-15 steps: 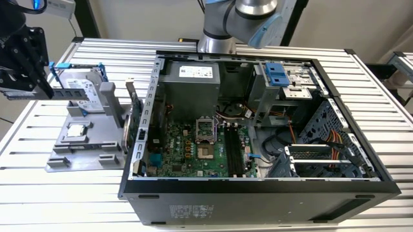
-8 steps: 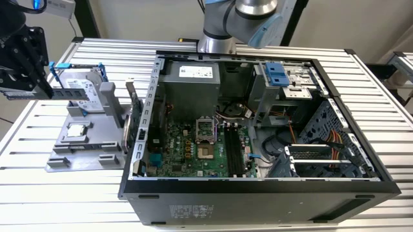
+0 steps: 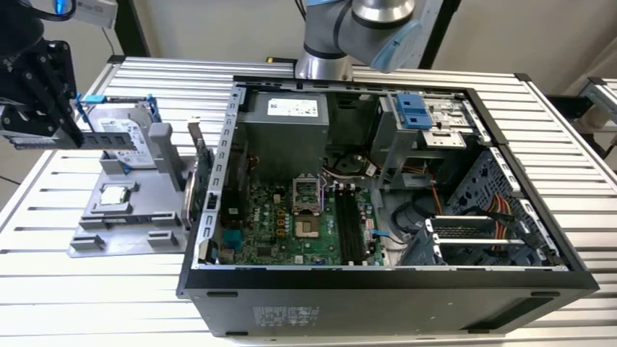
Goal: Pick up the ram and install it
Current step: 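Pick up the ram and move it above insertion slot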
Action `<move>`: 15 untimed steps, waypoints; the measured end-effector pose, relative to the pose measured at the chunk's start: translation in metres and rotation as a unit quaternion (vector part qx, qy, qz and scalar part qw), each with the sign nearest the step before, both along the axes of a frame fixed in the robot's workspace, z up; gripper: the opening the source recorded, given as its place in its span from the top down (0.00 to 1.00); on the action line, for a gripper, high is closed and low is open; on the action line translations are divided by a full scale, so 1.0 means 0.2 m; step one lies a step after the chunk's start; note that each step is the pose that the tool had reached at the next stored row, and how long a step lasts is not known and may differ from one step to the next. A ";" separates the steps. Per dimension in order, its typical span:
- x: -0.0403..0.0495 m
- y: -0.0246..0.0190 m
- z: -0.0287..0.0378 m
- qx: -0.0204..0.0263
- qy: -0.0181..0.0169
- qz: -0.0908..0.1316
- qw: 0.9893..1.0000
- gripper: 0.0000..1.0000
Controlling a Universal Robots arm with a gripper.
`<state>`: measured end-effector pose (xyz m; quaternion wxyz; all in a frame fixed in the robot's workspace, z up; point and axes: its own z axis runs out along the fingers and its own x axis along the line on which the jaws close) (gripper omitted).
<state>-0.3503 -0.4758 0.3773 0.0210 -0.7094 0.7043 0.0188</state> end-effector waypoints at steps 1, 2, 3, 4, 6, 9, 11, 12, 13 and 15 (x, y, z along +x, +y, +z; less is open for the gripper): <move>0.003 0.000 0.000 0.000 0.000 0.000 1.000 1.00; 0.005 0.000 0.000 0.000 0.000 0.000 1.000 1.00; 0.008 0.000 0.000 0.000 0.000 0.000 1.000 1.00; 0.009 0.000 0.000 0.000 0.000 0.000 1.000 1.00; 0.012 0.000 0.000 0.000 0.000 0.000 1.000 1.00; 0.015 0.000 0.000 0.000 0.000 0.000 1.000 1.00; 0.019 0.000 0.000 0.000 0.000 0.000 1.000 1.00; 0.020 0.000 0.000 0.000 0.000 0.000 1.000 1.00; 0.021 0.000 0.000 0.000 0.000 0.000 1.000 1.00; 0.023 0.000 0.000 0.000 0.000 0.000 1.000 1.00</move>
